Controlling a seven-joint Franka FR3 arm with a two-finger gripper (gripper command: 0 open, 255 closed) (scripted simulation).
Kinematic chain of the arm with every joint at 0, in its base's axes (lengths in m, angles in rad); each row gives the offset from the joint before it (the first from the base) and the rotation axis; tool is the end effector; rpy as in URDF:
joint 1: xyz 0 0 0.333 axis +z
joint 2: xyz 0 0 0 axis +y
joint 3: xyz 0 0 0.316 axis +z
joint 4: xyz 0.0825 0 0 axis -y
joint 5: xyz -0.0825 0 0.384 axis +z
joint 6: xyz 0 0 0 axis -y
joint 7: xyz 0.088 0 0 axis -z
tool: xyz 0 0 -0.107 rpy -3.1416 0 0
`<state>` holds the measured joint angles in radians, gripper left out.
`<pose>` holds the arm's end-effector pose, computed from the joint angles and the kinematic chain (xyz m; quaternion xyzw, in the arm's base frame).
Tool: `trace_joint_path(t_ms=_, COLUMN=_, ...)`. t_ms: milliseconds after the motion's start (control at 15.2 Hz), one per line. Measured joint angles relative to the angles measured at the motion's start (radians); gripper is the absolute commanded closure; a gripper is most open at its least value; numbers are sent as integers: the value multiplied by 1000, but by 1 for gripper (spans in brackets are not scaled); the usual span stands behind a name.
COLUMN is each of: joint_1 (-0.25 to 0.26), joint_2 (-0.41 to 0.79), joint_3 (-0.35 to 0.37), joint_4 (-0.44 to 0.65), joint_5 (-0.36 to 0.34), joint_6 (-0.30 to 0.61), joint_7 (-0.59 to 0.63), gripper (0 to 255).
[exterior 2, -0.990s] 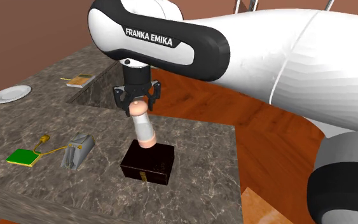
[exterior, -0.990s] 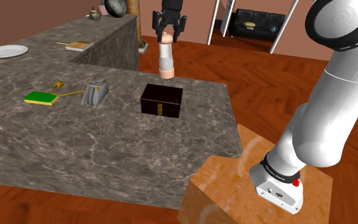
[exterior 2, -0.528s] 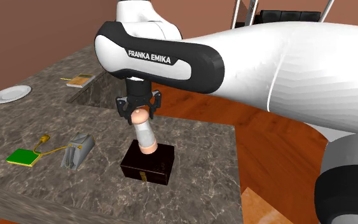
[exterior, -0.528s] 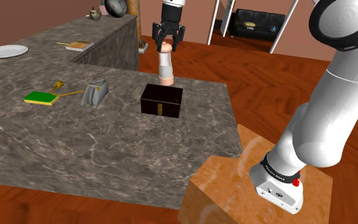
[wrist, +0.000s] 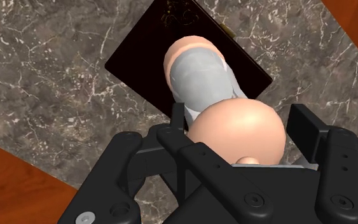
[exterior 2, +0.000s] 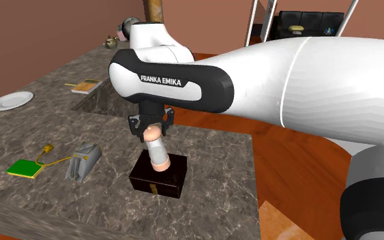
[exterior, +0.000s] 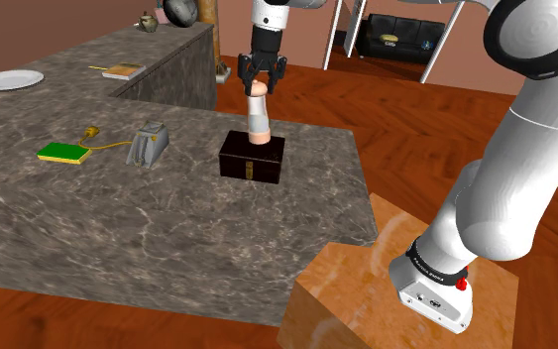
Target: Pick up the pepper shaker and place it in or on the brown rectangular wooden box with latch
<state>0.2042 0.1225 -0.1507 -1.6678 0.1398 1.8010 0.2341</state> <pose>0.6006 0.0482 0.5288 -0.9927 0.1049 0.0024 0.0592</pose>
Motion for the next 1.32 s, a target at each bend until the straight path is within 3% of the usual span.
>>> trace_joint_path(t_ms=396, joint_1=3, joint_2=5, joint_3=3, joint_4=-74, joint_5=3, joint_6=78, joint_7=-5, gripper=255)
trace_joint_path(t_ms=792, joint_1=3, joint_2=3, joint_3=2, joint_4=-83, joint_5=4, joint_6=86, joint_7=-7, gripper=255)
trace_joint_path(t_ms=858, joint_1=3, joint_2=2, joint_3=2, joint_4=-82, joint_5=3, joint_6=86, joint_7=-8, gripper=0)
trace_joint_path(t_ms=1320, joint_1=1, joint_2=5, joint_3=1, joint_4=-66, joint_5=3, joint_6=71, joint_7=-8, gripper=0)
